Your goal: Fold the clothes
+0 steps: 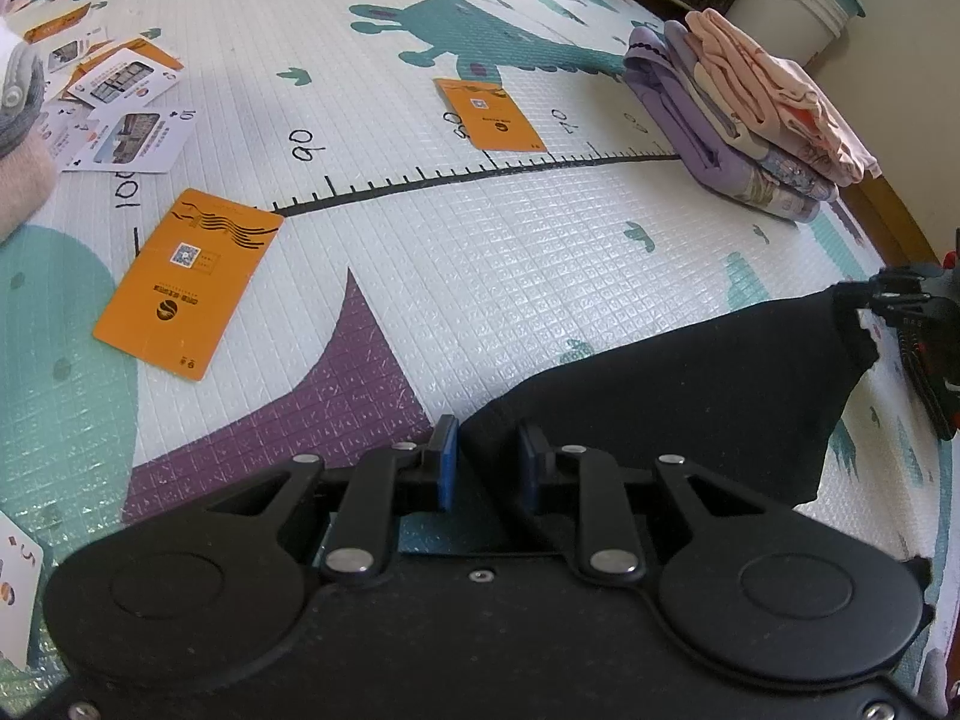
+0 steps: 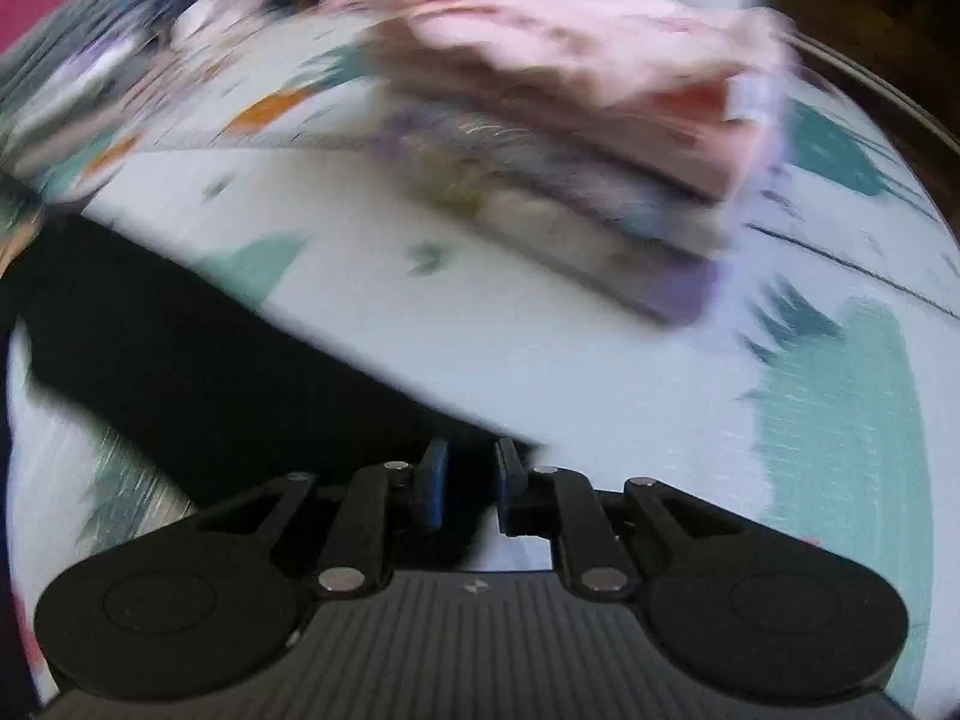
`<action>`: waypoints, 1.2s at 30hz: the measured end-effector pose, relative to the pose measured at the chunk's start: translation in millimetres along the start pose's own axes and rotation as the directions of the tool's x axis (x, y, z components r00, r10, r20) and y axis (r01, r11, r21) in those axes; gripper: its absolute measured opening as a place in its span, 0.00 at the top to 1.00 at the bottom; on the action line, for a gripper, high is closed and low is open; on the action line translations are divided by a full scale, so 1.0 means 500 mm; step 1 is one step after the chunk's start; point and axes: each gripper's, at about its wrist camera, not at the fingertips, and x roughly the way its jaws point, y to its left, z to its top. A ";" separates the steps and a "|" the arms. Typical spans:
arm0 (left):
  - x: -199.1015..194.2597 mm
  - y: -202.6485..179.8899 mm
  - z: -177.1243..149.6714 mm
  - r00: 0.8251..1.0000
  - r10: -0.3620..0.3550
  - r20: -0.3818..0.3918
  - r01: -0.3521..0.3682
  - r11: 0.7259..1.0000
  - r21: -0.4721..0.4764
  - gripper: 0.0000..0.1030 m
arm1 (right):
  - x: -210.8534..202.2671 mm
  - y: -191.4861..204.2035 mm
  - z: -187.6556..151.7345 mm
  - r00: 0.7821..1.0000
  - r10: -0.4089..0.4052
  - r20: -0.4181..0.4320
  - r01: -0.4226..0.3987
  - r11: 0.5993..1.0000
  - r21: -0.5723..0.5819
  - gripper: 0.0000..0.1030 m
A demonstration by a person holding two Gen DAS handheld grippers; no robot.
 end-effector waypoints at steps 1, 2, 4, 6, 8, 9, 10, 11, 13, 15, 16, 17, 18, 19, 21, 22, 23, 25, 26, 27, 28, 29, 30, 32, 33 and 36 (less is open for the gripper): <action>0.000 0.001 0.000 1.000 -0.003 0.000 0.003 1.000 -0.001 0.78 | -0.006 -0.001 -0.001 1.000 -0.008 0.019 0.008 1.000 -0.011 0.83; 0.000 0.003 0.000 1.000 -0.007 0.001 0.007 1.000 -0.002 0.78 | -0.013 -0.001 -0.003 0.999 0.011 0.039 -0.011 1.000 -0.005 0.83; 0.001 0.005 0.000 1.000 -0.011 0.001 0.011 1.000 -0.004 0.77 | -0.023 0.007 -0.007 0.997 0.018 0.075 -0.016 0.999 -0.028 0.73; 0.001 0.003 0.000 1.000 -0.010 0.001 0.010 1.000 -0.002 0.78 | -0.028 0.020 -0.011 0.995 0.005 0.103 0.004 0.997 -0.080 0.70; 0.001 0.002 0.001 1.000 -0.007 0.000 0.007 1.000 -0.002 0.77 | 0.004 0.038 -0.007 0.994 -0.090 0.063 0.099 0.981 -0.166 0.77; 0.001 0.001 0.001 1.000 -0.005 -0.001 0.005 1.000 -0.005 0.77 | 0.015 0.027 -0.002 0.987 -0.152 0.048 0.157 0.979 -0.127 0.75; 0.001 0.000 0.000 1.000 -0.002 0.000 0.002 1.000 -0.005 0.77 | 0.023 0.014 0.004 0.979 -0.201 0.035 0.203 0.976 -0.077 0.77; 0.000 -0.001 -0.001 1.000 0.001 0.002 -0.001 1.000 -0.004 0.78 | 0.019 0.001 0.014 0.978 -0.205 0.042 0.205 0.979 0.000 0.75; 0.000 -0.002 -0.002 1.000 0.002 0.004 -0.002 1.000 -0.004 0.78 | -0.008 0.023 0.018 0.975 -0.186 0.120 0.192 0.981 -0.036 0.74; 0.001 0.002 -0.001 1.000 -0.003 0.003 0.004 1.000 -0.015 0.77 | -0.022 0.065 0.009 0.982 -0.098 0.161 0.119 0.985 -0.128 0.75; 0.001 0.004 0.000 1.000 -0.006 0.002 0.006 1.000 -0.020 0.77 | -0.011 0.070 0.004 0.986 -0.091 0.137 0.109 0.985 -0.131 0.73; 0.000 0.004 0.001 1.000 -0.007 0.000 0.007 1.000 -0.023 0.77 | 0.001 0.075 -0.002 0.990 -0.084 0.114 0.099 0.986 -0.135 0.73; 0.000 0.003 0.002 1.000 -0.007 -0.002 0.007 1.000 -0.030 0.77 | 0.013 0.080 -0.007 0.993 -0.077 0.091 0.090 0.986 -0.138 0.72; -0.002 0.000 0.004 1.000 -0.004 -0.004 0.004 0.999 -0.034 0.77 | 0.021 0.084 -0.011 0.995 -0.074 0.074 0.083 0.987 -0.138 0.68; -0.011 -0.010 0.006 1.000 0.014 0.005 -0.014 1.000 -0.022 0.66 | 0.009 0.085 -0.007 0.993 -0.086 0.086 0.096 0.989 -0.114 0.63; -0.022 -0.015 0.007 0.999 0.039 0.029 -0.039 0.999 -0.009 0.60 | 0.002 0.086 -0.005 0.991 -0.093 0.092 0.102 0.990 -0.101 0.63; -0.034 -0.020 0.008 0.996 0.062 0.058 -0.062 0.998 0.000 0.58 | -0.004 0.087 -0.003 0.990 -0.100 0.098 0.108 0.990 -0.089 0.63; -0.054 -0.033 0.010 0.989 0.103 0.108 -0.107 0.994 0.029 0.58 | -0.017 0.111 -0.004 0.989 -0.085 0.123 0.100 0.988 -0.117 0.64; -0.062 -0.047 0.010 0.984 0.114 0.136 -0.123 0.990 0.066 0.58 | -0.023 0.133 -0.005 0.988 -0.066 0.138 0.086 0.985 -0.150 0.64; -0.067 -0.064 0.010 0.981 0.114 0.155 -0.131 0.985 0.110 0.58 | -0.026 0.163 -0.005 0.988 -0.033 0.148 0.062 0.979 -0.193 0.64; -0.065 -0.086 0.007 0.983 0.097 0.155 -0.122 0.980 0.159 0.58 | -0.029 0.193 -0.005 0.988 -0.001 0.157 0.038 0.971 -0.235 0.65; -0.058 -0.108 0.003 0.987 0.075 0.145 -0.104 0.973 0.206 0.58 | -0.032 0.223 -0.005 0.986 0.032 0.164 0.015 0.960 -0.278 0.66; -0.046 -0.124 0.000 0.990 0.063 0.127 -0.091 0.968 0.235 0.58 | -0.031 0.249 -0.004 0.984 0.061 0.165 -0.007 0.951 -0.310 0.66; -0.008 -0.141 -0.009 0.994 0.081 0.068 -0.095 0.964 0.249 0.58 | -0.008 0.272 -0.005 0.987 0.093 0.132 -0.050 0.953 -0.299 0.66; 0.019 -0.137 -0.015 0.993 0.113 0.025 -0.116 0.964 0.240 0.61 | 0.004 0.283 -0.006 0.987 0.109 0.116 -0.071 0.954 -0.292 0.66; 0.030 -0.133 -0.010 0.993 0.116 0.025 -0.119 0.963 0.241 0.61 | 0.025 0.293 -0.006 0.984 0.152 0.096 -0.127 0.964 -0.233 0.62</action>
